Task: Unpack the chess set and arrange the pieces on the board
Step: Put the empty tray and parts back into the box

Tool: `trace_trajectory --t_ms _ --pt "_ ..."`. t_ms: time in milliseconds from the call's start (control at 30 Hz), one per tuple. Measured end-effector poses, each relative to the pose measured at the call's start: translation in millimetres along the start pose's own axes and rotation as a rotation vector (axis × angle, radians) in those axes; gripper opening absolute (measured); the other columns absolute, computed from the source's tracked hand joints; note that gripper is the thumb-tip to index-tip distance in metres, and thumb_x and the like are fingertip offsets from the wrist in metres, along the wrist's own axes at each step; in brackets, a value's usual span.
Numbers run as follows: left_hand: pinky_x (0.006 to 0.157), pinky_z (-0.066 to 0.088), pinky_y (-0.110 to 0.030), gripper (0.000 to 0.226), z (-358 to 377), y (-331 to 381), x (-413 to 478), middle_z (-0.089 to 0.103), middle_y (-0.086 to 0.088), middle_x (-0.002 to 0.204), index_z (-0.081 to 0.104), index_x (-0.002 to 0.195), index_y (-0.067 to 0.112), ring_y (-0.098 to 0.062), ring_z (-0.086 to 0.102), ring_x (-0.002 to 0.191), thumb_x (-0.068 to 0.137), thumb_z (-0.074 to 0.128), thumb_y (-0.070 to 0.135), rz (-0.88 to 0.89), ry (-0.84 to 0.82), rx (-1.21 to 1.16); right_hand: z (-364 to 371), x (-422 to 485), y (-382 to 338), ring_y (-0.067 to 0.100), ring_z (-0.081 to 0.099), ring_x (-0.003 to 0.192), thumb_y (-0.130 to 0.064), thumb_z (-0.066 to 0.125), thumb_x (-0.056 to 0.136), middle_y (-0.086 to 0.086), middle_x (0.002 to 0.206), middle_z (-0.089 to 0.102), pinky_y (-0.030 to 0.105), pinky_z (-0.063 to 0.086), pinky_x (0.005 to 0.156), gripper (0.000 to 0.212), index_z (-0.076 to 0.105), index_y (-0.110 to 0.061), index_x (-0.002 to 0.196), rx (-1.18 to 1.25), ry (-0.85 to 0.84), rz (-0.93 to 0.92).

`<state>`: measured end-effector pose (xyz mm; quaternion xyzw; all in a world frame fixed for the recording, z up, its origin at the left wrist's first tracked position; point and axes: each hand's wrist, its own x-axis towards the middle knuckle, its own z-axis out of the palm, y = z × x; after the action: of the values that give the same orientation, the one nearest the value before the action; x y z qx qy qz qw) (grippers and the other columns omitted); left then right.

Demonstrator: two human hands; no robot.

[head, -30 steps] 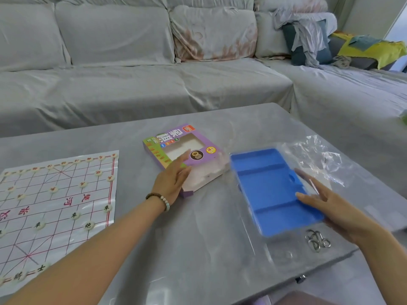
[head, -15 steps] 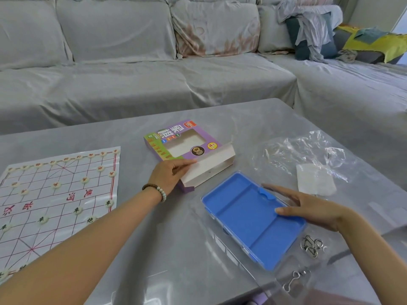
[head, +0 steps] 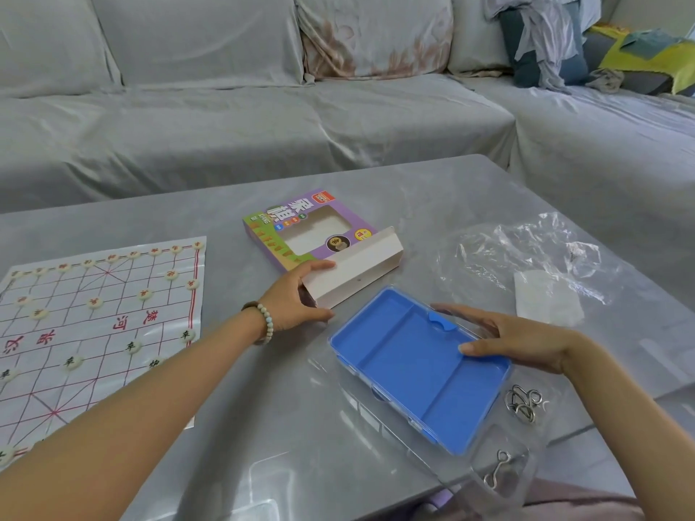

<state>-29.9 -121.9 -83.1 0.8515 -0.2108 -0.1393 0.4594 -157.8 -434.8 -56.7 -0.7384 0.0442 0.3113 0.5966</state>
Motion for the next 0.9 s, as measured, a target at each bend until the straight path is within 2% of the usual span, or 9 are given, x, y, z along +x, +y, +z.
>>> trace_trajectory --t_ms 100,233,400,567,733,900 --pt "0.070 0.046 -0.004 0.081 -17 0 -2 0.046 0.014 0.116 0.039 0.132 0.036 -0.004 0.053 0.093 0.070 0.076 -0.001 -0.022 -0.159 -0.004 1 10 -2 0.011 0.059 0.115 -0.018 0.067 0.082 -0.020 0.135 0.049 0.033 0.051 0.092 0.062 0.044 -0.046 0.132 -0.003 -0.012 0.009" --pt "0.067 0.042 0.002 0.083 -32 0 0 0.050 0.000 0.121 0.035 0.134 0.040 -0.018 0.053 0.103 0.072 0.073 -0.001 -0.034 -0.258 0.086 3 23 -8 0.010 0.059 0.114 -0.017 0.065 0.085 -0.019 0.135 0.049 0.031 0.051 0.091 0.059 0.043 -0.045 0.133 -0.009 -0.020 0.021" --pt "0.069 0.038 0.004 0.081 -35 -6 1 0.053 0.001 0.126 0.036 0.133 0.039 -0.020 0.056 0.110 0.073 0.071 -0.003 -0.027 -0.260 0.080 4 37 -11 0.012 0.059 0.115 -0.020 0.066 0.084 -0.017 0.135 0.050 0.032 0.051 0.092 0.061 0.041 -0.045 0.134 0.010 -0.017 0.033" --pt "0.067 0.037 0.006 0.081 -37 -8 1 0.060 -0.006 0.123 0.035 0.137 0.034 -0.016 0.052 0.108 0.074 0.069 -0.005 -0.038 -0.277 0.078 -2 38 -7 0.012 0.059 0.115 -0.025 0.068 0.080 -0.017 0.136 0.048 0.036 0.049 0.097 0.063 0.042 -0.046 0.134 0.007 0.009 0.027" --pt "0.069 0.035 0.007 0.082 -39 -7 3 0.063 -0.005 0.120 0.034 0.138 0.032 -0.017 0.051 0.112 0.074 0.069 -0.006 -0.047 -0.301 0.069 -10 32 0 0.012 0.061 0.112 -0.025 0.069 0.079 -0.017 0.135 0.048 0.036 0.051 0.093 0.062 0.044 -0.048 0.131 0.034 0.110 0.005" --pt "0.067 0.036 0.007 0.083 -37 -8 5 0.064 -0.005 0.118 0.033 0.138 0.034 -0.019 0.052 0.113 0.074 0.069 -0.005 -0.034 -0.292 0.056 -8 29 0 0.010 0.065 0.104 -0.022 0.066 0.081 -0.020 0.129 0.049 0.029 0.055 0.081 0.059 0.045 -0.047 0.130 0.057 0.160 -0.008"
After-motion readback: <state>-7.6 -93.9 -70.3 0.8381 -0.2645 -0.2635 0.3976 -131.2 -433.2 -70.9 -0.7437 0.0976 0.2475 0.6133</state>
